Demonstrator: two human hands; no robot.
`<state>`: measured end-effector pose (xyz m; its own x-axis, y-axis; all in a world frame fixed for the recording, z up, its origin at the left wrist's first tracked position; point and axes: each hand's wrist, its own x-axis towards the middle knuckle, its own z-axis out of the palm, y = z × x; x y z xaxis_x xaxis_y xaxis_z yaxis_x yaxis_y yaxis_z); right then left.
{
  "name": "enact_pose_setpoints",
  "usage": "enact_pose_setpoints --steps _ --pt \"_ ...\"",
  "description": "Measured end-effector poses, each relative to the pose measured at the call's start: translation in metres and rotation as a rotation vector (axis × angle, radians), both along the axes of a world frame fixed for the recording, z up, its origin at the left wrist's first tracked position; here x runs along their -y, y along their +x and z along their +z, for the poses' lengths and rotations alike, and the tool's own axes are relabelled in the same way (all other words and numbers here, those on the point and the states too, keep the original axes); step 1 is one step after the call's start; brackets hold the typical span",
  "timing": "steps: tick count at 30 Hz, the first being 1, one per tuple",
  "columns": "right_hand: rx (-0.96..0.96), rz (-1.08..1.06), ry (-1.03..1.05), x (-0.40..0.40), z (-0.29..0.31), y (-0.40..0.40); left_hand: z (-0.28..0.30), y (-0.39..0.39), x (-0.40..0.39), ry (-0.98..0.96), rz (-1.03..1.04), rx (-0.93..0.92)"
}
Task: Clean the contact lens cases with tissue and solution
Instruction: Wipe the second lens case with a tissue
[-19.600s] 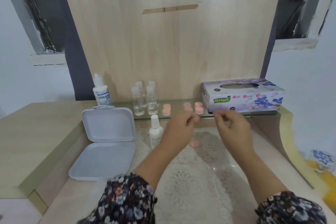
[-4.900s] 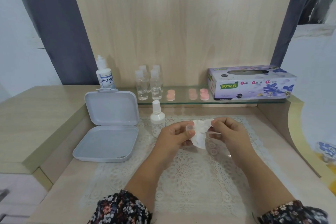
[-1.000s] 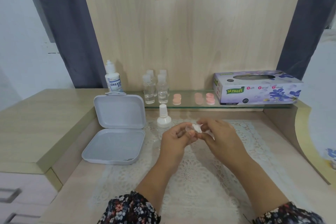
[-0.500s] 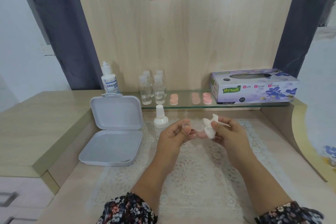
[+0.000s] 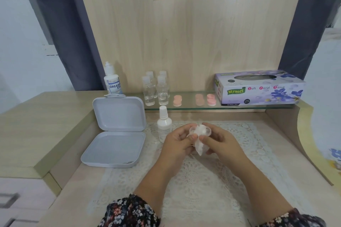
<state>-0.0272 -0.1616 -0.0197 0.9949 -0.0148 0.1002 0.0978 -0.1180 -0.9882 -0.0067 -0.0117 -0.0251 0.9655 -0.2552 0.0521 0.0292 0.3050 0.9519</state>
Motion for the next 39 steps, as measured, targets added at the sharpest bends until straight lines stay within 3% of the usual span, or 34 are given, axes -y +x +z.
enact_pose_setpoints --steps 4,9,13,17,21,32,34,37,39 --pt "0.111 -0.157 -0.265 0.001 -0.001 0.001 0.001 0.000 -0.001 -0.026 0.011 -0.025" --pt "0.259 -0.147 -0.321 0.004 -0.003 0.002 0.003 0.000 -0.003 -0.132 -0.004 -0.096" --pt "0.281 -0.169 -0.423 0.007 -0.005 0.002 0.000 0.001 -0.003 -0.091 0.073 -0.095" --pt "0.304 -0.221 -0.418 0.010 -0.004 0.003 0.002 0.002 -0.004 -0.121 0.142 -0.097" --pt "0.297 -0.104 -0.391 0.008 -0.005 0.001 0.000 0.002 -0.002 -0.100 0.102 -0.108" --pt "0.287 -0.191 -0.436 0.010 -0.006 0.003 0.002 -0.002 0.000 -0.077 0.108 -0.126" --pt "0.268 -0.221 -0.438 0.013 -0.005 0.004 0.003 -0.002 0.000 -0.006 0.214 -0.052" --pt "0.243 -0.221 -0.467 0.014 -0.006 0.005 0.004 -0.001 -0.003 0.243 0.461 0.299" --pt "0.227 -0.201 -0.453 0.013 -0.006 0.005 0.002 -0.005 0.000 0.358 0.437 0.503"
